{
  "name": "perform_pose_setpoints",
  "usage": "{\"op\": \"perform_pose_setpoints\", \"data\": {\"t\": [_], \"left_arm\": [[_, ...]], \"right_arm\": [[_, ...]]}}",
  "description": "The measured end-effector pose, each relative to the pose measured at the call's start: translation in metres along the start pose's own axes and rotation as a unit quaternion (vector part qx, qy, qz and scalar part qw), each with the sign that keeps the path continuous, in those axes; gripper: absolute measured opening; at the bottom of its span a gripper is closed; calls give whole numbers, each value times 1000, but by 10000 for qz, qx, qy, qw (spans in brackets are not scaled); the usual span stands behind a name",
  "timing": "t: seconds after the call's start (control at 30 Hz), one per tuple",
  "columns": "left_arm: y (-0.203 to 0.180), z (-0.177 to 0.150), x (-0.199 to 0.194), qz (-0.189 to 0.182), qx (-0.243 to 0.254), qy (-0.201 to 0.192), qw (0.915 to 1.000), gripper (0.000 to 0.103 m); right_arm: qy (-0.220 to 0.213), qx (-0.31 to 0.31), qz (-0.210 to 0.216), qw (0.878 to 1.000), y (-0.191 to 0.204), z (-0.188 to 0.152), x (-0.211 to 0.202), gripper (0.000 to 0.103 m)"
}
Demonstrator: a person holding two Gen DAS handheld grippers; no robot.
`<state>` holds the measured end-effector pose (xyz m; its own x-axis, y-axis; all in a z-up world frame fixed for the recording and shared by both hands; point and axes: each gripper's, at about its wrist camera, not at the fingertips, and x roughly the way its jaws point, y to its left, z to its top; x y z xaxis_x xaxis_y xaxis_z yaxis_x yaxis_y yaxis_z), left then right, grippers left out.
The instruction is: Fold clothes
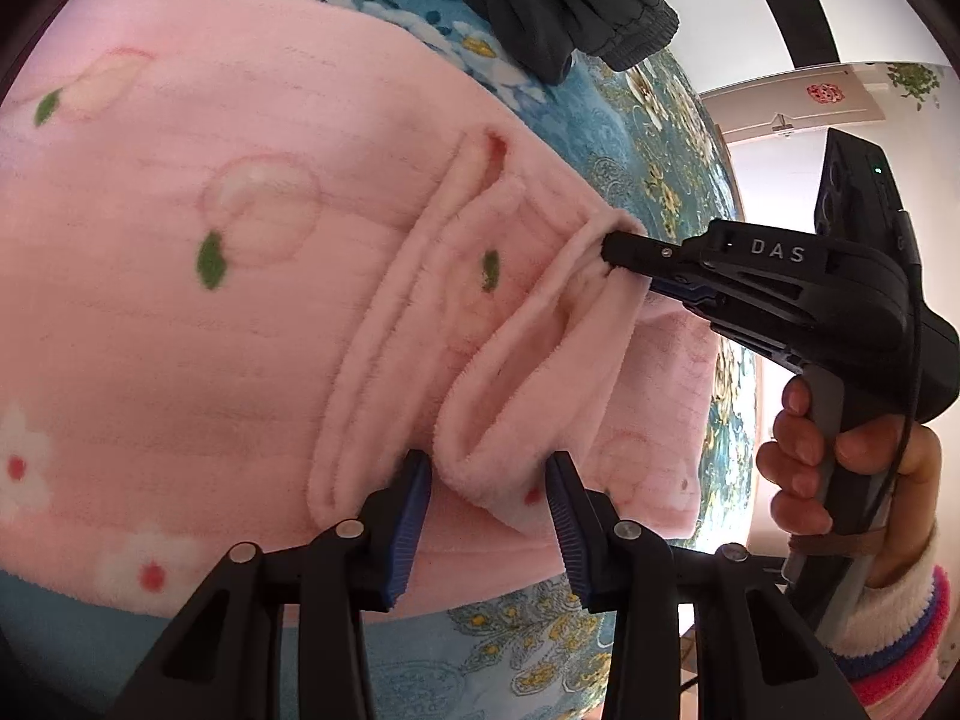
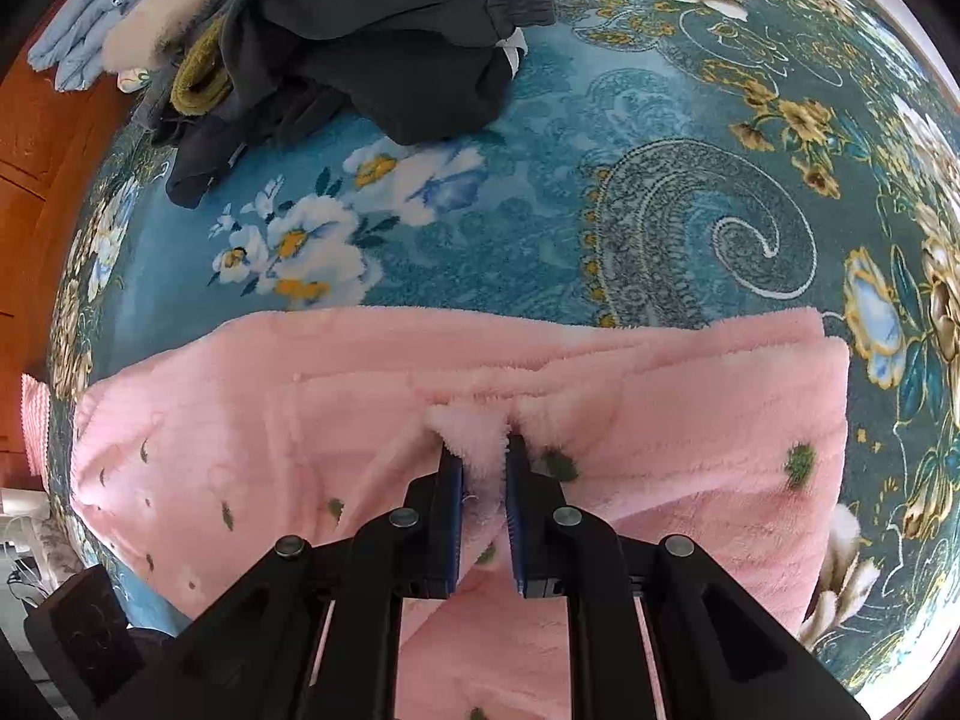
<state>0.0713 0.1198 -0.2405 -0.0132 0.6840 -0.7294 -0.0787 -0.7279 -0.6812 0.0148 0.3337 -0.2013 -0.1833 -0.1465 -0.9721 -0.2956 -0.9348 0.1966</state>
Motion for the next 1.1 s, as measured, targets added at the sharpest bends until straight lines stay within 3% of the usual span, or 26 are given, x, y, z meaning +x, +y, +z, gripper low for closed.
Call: {"op": "perform_pose_setpoints", "data": {"t": [0.07, 0.13, 0.37, 0.5, 0.63, 0.73, 0.83, 0.87, 0.9, 0.93, 1.0, 1.07, 1.1], "left_arm": [[-3, 1, -3, -94, 78, -130, 9998, 14], [-5, 1, -8, -117, 139, -266, 9995, 9], [-4, -17, -48, -491, 5, -816, 9955, 7], [13, -17, -47, -297, -405, -716, 9962, 7], [32, -12, -29, 5, -862, -344, 9957, 8], [34, -11, -29, -7, -882, -379, 9954, 8], [35, -13, -31, 0, -893, -357, 9954, 11], [35, -14, -33, -2, -894, -360, 9953, 11], [36, -16, -34, -4, -896, -363, 9953, 11], [35, -15, -34, 9, -872, -380, 9955, 13], [33, -14, -35, 40, -811, -421, 9958, 23], [30, -13, -35, 71, -750, -463, 9961, 45], [29, -12, -35, 87, -720, -484, 9962, 50]], "right_arm": [[12, 99, 47, 9999, -2, 0, -1, 13], [-10, 134, 59, 9999, -2, 0, -4, 13], [-337, -41, 127, 9993, 19, -2, -22, 13], [-220, -307, 23, 9993, 44, -1, -10, 13], [-102, -572, -82, 9983, 69, 0, 2, 13], [-24, -685, -134, 9976, 81, 0, 12, 13], [18, -525, -43, 9986, 76, 4, 13, 15], [32, -448, 48, 9990, 74, 5, 11, 20], [-28, -413, 150, 9990, 71, 6, 7, 35], [-103, -380, 259, 9989, 69, 7, 2, 42], [-434, -334, 558, 9969, 64, 6, -13, 52], [-647, -209, 760, 9948, 57, 5, -26, 53], [-704, -122, 822, 9940, 52, 3, -31, 53]]}}
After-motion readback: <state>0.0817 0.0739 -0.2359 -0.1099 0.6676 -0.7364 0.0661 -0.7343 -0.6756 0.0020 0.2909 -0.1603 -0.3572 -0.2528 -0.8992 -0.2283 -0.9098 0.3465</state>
